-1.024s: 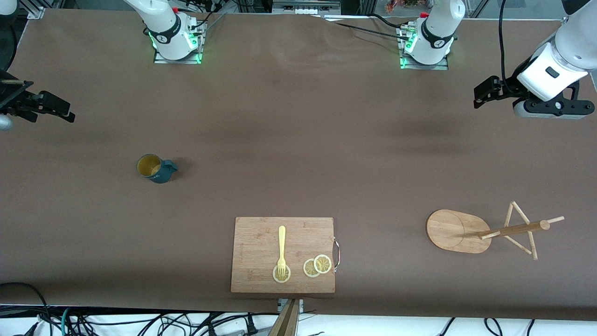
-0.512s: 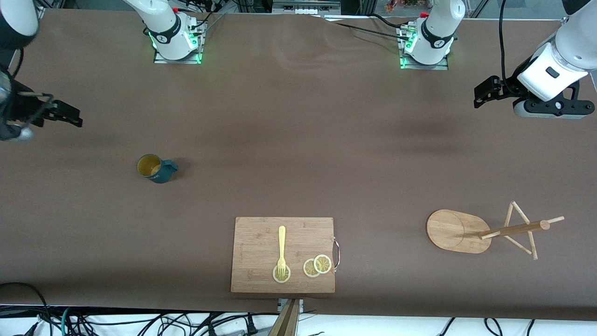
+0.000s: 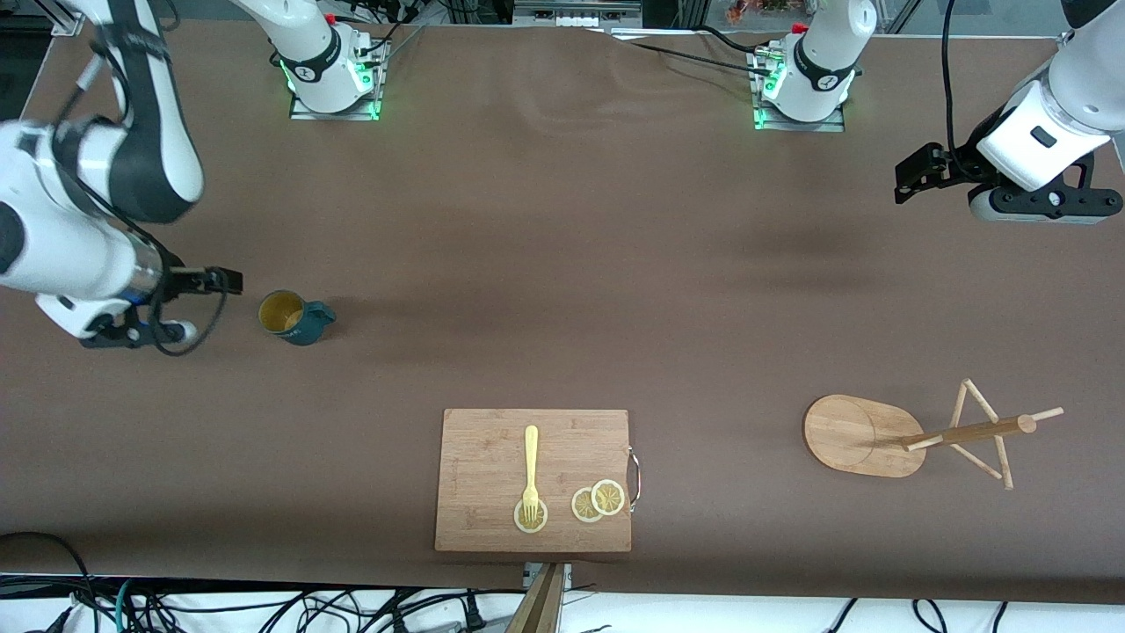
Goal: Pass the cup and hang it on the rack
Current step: 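Reach the right gripper down to the teal mug and grasp its rim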
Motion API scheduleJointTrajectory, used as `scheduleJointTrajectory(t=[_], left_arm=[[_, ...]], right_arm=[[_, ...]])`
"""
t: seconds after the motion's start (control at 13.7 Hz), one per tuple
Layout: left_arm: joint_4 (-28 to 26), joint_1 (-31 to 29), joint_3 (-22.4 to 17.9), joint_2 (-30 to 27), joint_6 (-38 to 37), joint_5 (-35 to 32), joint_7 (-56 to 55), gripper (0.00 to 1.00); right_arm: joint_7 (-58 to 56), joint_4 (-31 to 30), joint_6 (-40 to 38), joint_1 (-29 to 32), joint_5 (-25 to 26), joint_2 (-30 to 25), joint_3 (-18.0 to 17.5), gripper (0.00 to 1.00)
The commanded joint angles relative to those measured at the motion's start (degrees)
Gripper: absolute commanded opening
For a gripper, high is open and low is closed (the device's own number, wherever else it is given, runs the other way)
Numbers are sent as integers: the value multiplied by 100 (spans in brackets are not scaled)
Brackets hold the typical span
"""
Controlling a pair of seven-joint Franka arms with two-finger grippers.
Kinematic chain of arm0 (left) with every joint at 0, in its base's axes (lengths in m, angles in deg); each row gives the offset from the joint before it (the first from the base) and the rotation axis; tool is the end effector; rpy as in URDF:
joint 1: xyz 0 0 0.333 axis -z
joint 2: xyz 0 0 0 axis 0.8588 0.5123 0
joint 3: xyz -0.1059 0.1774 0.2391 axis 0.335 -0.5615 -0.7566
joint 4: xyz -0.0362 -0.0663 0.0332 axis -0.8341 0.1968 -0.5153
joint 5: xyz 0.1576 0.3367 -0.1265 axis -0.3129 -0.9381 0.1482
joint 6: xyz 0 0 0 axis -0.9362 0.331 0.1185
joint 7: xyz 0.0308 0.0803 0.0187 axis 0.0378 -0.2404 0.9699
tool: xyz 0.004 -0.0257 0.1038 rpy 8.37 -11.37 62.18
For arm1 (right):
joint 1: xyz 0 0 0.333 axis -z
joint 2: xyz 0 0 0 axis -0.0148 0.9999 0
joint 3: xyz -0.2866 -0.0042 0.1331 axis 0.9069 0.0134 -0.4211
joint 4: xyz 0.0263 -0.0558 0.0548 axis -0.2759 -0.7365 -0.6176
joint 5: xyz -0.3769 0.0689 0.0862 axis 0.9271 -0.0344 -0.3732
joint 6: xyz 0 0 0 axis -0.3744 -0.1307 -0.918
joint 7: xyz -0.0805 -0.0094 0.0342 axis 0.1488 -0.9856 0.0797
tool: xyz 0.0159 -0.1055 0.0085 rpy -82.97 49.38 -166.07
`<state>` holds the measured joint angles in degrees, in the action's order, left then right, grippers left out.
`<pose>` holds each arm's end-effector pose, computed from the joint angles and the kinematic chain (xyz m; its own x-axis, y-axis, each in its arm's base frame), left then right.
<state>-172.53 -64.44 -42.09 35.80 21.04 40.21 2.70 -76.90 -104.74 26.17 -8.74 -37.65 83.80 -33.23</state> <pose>0.5201 -0.0496 0.5844 0.9952 -0.0077 -0.0974 -0.0066 -0.9999 0.0115 0.6195 0.0034 0.3697 0.9761 0.0848 -0.2001 0.1013 -0.9921 0.0739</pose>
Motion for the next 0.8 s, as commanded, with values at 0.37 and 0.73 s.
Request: scheduleJointTrajectory(t=[0.37, 0.73], left_arm=[[39, -72, 53, -41, -10, -131, 223, 100], [-40, -89, 106, -50, 104, -131, 223, 100]], right_arm=[[67, -1706, 2127, -17, -11, 28, 25, 98], [67, -2094, 2718, -8, -11, 98, 25, 19]])
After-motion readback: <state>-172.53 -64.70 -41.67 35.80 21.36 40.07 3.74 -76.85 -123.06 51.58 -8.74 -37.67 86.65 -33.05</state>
